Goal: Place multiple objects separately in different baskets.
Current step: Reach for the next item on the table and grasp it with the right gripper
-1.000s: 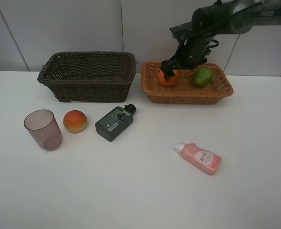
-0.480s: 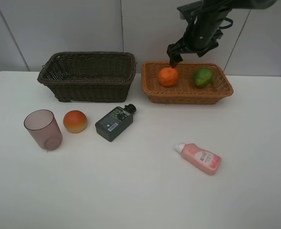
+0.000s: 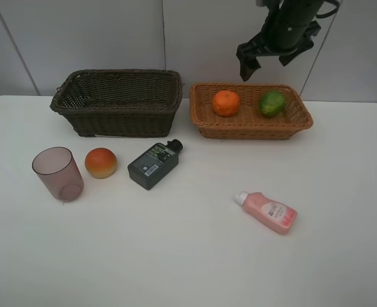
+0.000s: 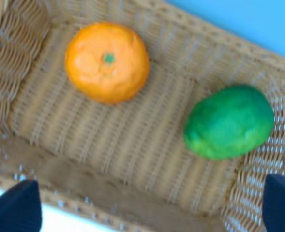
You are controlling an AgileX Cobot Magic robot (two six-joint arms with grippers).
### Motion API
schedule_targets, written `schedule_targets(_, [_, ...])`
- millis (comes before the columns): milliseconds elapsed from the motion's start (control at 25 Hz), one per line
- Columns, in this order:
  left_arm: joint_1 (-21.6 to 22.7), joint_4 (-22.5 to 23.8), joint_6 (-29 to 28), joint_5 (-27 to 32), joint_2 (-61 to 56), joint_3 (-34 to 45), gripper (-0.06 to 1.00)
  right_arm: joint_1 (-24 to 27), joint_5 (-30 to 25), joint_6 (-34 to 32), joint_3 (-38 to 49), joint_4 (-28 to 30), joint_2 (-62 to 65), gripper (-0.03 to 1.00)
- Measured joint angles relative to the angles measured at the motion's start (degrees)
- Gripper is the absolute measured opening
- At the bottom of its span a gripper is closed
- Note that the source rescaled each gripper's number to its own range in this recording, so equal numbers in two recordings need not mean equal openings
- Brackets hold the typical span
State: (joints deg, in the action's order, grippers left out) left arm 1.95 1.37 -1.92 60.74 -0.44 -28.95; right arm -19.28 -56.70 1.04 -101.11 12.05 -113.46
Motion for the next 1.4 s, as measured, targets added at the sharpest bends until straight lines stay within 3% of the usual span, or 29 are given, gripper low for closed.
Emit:
schedule_targets(200, [0.0, 0.0, 0.0, 0.0, 0.0, 0.0, 0.93, 0.0, 0.57, 0.0, 7.68, 0.0, 4.47, 1.0])
schedule_targets(680, [0.0, 0.0, 0.0, 0.0, 0.0, 0.0, 0.93, 0.0, 8.41, 0.0, 29.05, 0.0, 18.56, 1.0])
schedule_targets(960, [0.0, 0.0, 0.0, 0.0, 0.0, 0.0, 0.93, 0.0, 7.75, 0.0, 36.47, -0.16, 21.52, 1.0])
schedule_targets(1400, [0.0, 0.0, 0.0, 0.0, 0.0, 0.0, 0.93, -2.73, 10.36, 12.29, 45.09, -8.64, 21.4, 1.0])
